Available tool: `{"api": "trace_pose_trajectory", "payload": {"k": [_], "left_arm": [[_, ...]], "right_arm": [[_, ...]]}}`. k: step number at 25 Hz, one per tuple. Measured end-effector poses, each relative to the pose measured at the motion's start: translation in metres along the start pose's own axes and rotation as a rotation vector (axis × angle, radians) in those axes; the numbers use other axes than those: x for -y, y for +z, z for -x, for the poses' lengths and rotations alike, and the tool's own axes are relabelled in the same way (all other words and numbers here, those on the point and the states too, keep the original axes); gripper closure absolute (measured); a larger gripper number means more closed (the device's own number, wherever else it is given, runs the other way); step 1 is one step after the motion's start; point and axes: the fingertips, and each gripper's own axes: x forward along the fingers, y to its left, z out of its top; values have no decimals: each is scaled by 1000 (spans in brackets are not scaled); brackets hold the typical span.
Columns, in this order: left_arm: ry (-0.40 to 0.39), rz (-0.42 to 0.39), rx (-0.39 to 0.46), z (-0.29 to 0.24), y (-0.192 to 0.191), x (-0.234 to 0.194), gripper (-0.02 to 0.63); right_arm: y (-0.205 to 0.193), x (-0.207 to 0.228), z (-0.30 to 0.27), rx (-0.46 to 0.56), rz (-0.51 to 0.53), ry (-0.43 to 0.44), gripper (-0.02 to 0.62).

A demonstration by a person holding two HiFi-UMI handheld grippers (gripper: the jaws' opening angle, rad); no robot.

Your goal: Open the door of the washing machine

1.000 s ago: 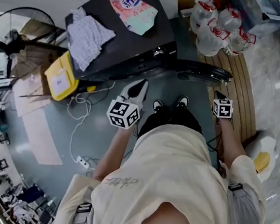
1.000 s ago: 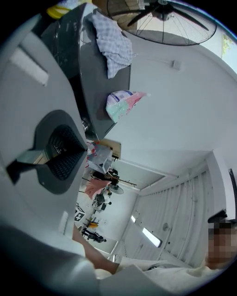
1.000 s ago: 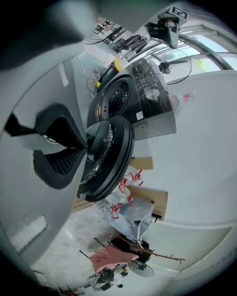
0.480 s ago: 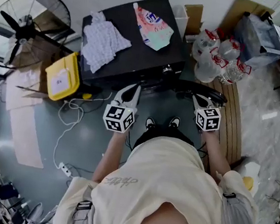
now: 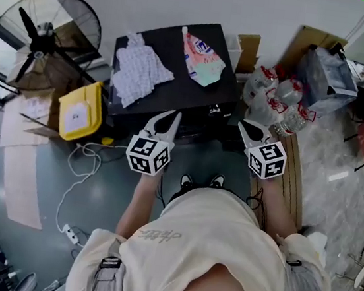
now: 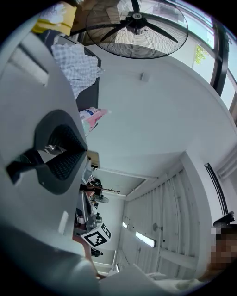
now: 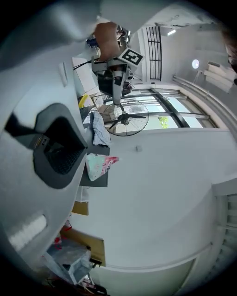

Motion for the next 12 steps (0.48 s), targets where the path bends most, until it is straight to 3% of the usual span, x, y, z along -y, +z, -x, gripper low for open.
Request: {"api": "trace_pose_trajectory", "payload": {"k": [6,12], "left_arm": [[-14,-68,75,-1,44,5,588],[-27,-159,136,-4,82,12,586]], "right_arm": [[55,-1,9,139,26,1,594],[98,-17,14,246,160,6,594]]}}
